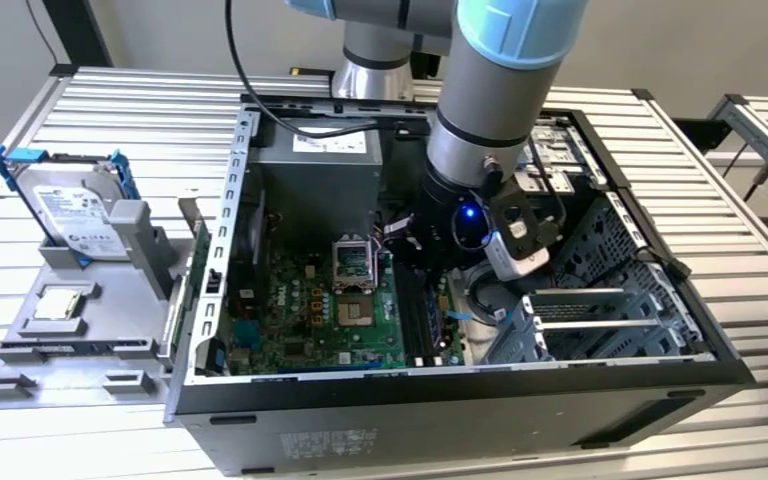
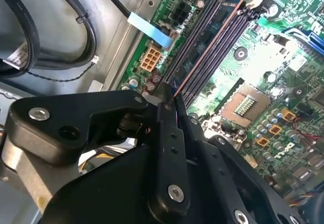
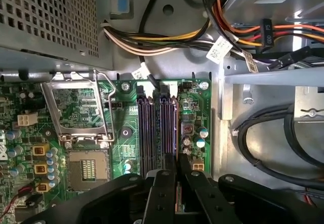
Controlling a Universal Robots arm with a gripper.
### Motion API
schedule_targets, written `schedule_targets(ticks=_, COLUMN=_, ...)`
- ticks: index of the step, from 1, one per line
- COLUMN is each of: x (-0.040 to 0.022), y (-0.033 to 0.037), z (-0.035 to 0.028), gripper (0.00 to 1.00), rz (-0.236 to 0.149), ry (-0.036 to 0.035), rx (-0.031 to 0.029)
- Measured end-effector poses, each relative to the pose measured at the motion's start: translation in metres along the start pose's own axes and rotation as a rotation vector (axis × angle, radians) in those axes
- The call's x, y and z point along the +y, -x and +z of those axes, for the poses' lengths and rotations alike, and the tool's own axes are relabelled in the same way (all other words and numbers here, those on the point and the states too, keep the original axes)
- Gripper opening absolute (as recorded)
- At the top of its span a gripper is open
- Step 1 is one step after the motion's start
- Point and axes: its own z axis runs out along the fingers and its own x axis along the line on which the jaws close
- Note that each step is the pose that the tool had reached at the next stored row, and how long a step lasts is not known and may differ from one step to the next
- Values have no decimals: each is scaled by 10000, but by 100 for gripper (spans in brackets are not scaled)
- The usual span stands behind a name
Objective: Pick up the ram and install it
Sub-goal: 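Insert the ram into the slot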
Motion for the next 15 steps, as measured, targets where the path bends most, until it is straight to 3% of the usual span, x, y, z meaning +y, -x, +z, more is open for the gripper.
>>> schedule_targets(ticks=5, x=2, y=-1, z=8, gripper=0, rz=-290, ry=19, rx=-9)
schedule_targets(ticks=15, x=-25, y=0, z=7, gripper=0, rz=-326, ry=5, rx=-6)
